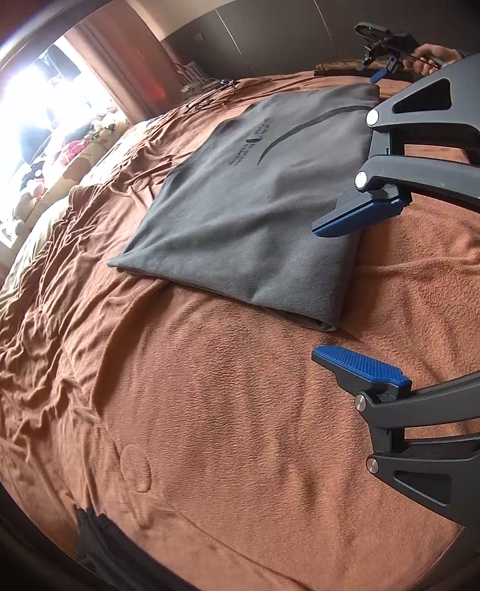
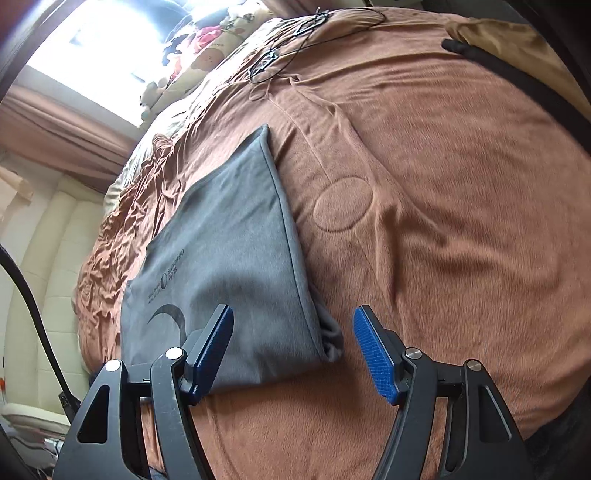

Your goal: Fold small clothes

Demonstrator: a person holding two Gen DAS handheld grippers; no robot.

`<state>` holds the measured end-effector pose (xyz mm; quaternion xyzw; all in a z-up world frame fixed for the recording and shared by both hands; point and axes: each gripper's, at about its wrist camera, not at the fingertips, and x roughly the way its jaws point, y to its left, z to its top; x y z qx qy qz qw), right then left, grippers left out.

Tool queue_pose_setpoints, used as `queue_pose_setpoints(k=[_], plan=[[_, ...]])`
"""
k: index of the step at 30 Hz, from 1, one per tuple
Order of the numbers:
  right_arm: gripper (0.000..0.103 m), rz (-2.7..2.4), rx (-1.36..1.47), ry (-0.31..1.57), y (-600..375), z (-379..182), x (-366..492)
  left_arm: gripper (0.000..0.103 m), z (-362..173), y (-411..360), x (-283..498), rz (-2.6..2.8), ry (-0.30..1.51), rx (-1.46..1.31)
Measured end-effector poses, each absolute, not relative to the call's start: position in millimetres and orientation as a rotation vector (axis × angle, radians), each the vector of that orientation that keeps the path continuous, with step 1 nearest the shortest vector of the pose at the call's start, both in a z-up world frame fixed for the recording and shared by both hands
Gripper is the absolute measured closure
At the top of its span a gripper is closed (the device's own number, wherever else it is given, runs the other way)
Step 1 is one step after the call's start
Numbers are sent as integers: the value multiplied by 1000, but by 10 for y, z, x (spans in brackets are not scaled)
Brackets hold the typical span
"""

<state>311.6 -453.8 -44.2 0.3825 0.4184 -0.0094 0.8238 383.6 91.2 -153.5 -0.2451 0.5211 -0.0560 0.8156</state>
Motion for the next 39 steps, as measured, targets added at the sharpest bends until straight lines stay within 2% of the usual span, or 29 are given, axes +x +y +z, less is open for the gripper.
queue_pose_setpoints(k=[5, 11, 20, 28, 36, 39], plan=[[38, -19, 877, 915, -4495, -551, 3013, 40, -1648, 901, 3767, -120, 1138, -585], [49, 18, 967, 962, -4456, -759, 3019, 49, -1781, 916, 3697, -101, 1157, -662], [49, 12, 1037, 954, -4466, -948, 3198, 50, -1906, 940, 3717, -90, 1138, -783], [60, 11, 1037, 944, -4417, -1023, 3238, 55, -1983, 963, 3824, -50, 1117, -838], [80, 6, 1042, 927, -4410, -1052, 3245, 58, -2020, 1005, 3790, -29, 1065, -887], [83, 11, 1043, 923, -4431, -1055, 3211, 58, -2011, 1027, 3707, -30, 1060, -915]])
